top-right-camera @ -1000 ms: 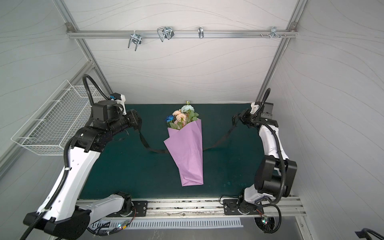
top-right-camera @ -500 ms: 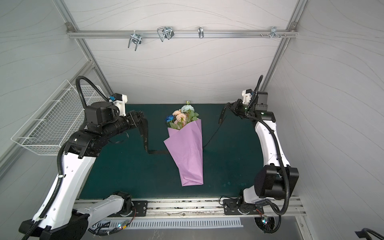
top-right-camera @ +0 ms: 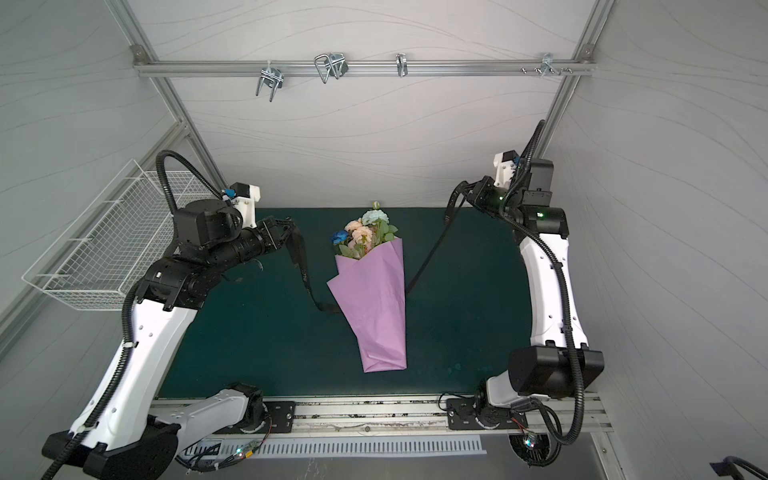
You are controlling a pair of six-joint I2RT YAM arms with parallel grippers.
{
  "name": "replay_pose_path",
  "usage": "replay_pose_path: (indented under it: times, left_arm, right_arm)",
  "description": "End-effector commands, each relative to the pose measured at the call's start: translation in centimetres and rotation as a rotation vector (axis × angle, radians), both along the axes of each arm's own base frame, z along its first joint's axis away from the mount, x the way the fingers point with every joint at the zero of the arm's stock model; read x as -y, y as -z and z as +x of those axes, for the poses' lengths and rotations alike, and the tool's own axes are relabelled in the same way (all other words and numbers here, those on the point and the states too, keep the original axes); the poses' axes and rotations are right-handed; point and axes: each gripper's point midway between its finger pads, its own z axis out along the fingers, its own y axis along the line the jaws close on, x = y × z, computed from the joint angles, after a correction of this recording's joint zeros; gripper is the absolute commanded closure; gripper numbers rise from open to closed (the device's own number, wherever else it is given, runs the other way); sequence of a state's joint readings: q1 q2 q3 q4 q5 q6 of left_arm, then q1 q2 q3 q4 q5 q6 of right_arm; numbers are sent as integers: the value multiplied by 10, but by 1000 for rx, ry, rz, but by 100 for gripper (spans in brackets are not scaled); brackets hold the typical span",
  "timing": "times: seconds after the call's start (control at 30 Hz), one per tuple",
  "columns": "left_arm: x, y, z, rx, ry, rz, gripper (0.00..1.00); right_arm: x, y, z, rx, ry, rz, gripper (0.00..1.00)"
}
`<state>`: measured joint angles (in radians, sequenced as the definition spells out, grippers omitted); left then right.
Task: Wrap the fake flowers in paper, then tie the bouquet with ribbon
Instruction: 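Lift both ribbon ends upward with both grippers on either side of the cone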
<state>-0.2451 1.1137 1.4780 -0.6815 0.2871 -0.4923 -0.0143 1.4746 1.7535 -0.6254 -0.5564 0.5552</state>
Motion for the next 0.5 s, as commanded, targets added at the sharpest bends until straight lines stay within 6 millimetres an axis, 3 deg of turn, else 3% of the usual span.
replay_pose_path:
  times: [0.0, 0.17, 0.47]
  left_arm:
    - [8, -15, 5, 46, 25, -41, 100]
    - [27, -30, 9, 73, 112, -83, 100]
    - [39, -40, 7, 110, 171, -115, 100]
  right_arm:
    - [-10, 9, -5, -31, -21, -25, 100]
    - [-55, 10, -14, -18, -131, -32, 100]
    - [-212, 40, -27, -26, -443, -79, 100]
